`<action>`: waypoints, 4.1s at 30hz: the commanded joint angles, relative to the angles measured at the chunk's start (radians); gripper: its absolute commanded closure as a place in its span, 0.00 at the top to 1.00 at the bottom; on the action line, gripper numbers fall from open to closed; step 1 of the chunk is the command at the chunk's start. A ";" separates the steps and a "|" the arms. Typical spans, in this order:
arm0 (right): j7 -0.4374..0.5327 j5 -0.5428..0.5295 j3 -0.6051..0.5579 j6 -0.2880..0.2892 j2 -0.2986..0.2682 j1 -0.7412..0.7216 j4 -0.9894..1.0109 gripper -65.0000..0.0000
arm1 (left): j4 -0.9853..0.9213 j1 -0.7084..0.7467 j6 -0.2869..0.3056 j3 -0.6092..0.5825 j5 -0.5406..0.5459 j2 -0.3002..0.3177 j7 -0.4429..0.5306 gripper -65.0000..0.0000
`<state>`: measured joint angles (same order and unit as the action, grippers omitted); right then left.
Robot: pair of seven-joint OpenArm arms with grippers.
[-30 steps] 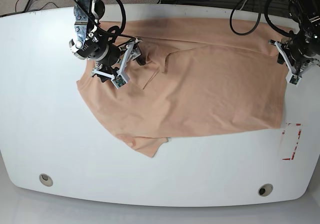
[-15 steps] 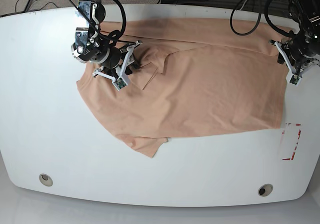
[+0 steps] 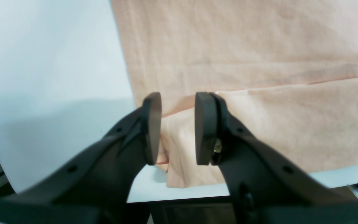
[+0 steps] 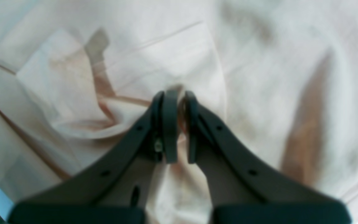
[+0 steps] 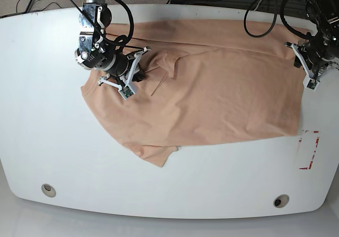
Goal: Layout the t-shirt on the table in an organized manner, then fold the t-shirt properly
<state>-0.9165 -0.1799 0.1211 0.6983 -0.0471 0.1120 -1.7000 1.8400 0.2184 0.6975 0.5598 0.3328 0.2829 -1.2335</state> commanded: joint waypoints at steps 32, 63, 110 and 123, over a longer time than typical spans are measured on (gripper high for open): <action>0.033 -0.002 0.002 0.000 0.017 -0.165 0.099 0.53 | 0.013 -0.006 0.001 0.004 0.004 0.014 0.014 0.25; 0.107 -0.011 -0.080 0.000 0.019 -0.146 0.180 0.52 | 0.013 -0.006 0.001 0.004 0.004 0.014 0.014 0.25; 0.103 -0.003 -0.080 0.000 -0.007 -0.222 0.159 0.00 | 0.013 -0.003 0.001 0.004 0.004 0.014 0.014 0.25; 0.103 -0.003 -0.079 0.000 -0.009 -0.254 0.159 0.01 | 0.013 -0.003 0.001 0.004 0.004 0.014 0.014 0.25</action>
<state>-0.8379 -0.1650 0.0399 0.6971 -0.0536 -0.1108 -1.5238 1.8381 0.2192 0.6975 0.5598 0.3332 0.2829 -1.2335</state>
